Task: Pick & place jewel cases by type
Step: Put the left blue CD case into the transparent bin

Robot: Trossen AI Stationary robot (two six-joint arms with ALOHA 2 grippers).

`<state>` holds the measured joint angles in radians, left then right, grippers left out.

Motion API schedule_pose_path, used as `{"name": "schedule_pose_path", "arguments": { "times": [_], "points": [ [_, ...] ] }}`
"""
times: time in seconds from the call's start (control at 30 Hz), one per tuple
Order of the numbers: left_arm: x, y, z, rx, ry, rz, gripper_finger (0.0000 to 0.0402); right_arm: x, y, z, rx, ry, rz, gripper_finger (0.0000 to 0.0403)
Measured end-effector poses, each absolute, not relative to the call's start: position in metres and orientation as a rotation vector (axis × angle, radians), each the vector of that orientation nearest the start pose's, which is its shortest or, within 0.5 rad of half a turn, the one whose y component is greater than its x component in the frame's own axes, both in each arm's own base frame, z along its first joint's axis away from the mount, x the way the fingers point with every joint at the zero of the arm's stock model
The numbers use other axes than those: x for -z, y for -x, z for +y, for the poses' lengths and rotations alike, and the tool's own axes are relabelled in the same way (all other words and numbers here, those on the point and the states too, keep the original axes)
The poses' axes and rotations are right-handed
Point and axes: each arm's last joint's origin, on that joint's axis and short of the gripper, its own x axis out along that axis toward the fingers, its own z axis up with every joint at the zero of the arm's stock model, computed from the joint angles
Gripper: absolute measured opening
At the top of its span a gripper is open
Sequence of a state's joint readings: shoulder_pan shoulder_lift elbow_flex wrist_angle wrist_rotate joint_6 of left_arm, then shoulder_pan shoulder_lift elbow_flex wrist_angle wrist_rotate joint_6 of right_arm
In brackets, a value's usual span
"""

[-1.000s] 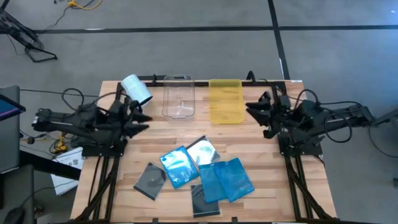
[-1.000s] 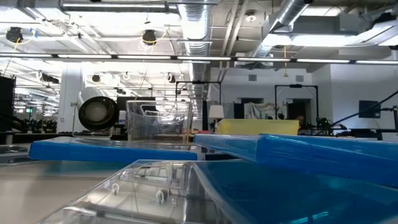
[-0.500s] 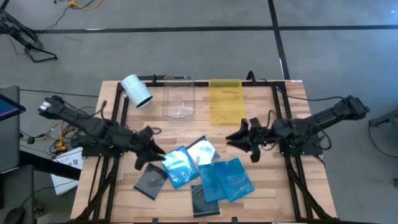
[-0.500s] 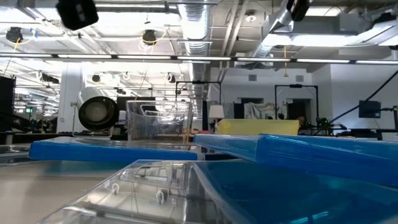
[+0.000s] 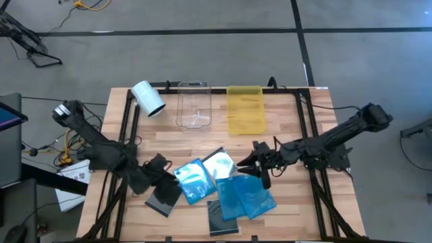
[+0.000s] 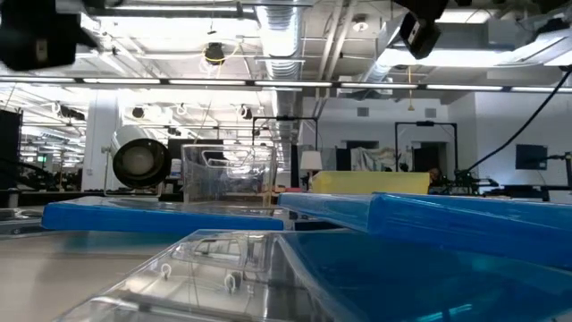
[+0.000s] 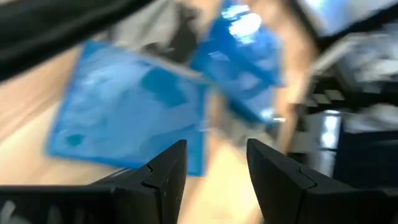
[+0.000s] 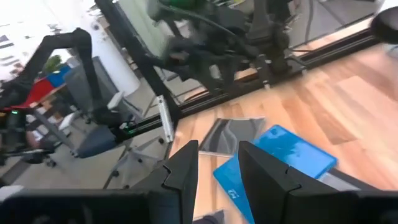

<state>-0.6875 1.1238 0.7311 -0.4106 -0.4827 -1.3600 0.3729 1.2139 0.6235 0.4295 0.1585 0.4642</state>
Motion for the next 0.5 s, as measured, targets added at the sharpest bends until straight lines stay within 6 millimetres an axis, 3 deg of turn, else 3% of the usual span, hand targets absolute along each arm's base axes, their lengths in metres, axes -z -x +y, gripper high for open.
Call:
{"name": "schedule_pose_path", "arguments": {
  "times": [0.23, 0.5],
  "points": [
    [-0.210, -0.204, -0.110, -0.363, 0.796, 0.826, 0.0160, -0.236, -0.254, 0.097, -0.223, -0.471, 0.239, 0.0107],
    [-0.216, -0.222, -0.069, -0.245, 0.707, 0.871, 0.0160, -0.214, -0.272, 0.136, -0.327, -0.509, 0.347, 0.0107]
  ]
}}
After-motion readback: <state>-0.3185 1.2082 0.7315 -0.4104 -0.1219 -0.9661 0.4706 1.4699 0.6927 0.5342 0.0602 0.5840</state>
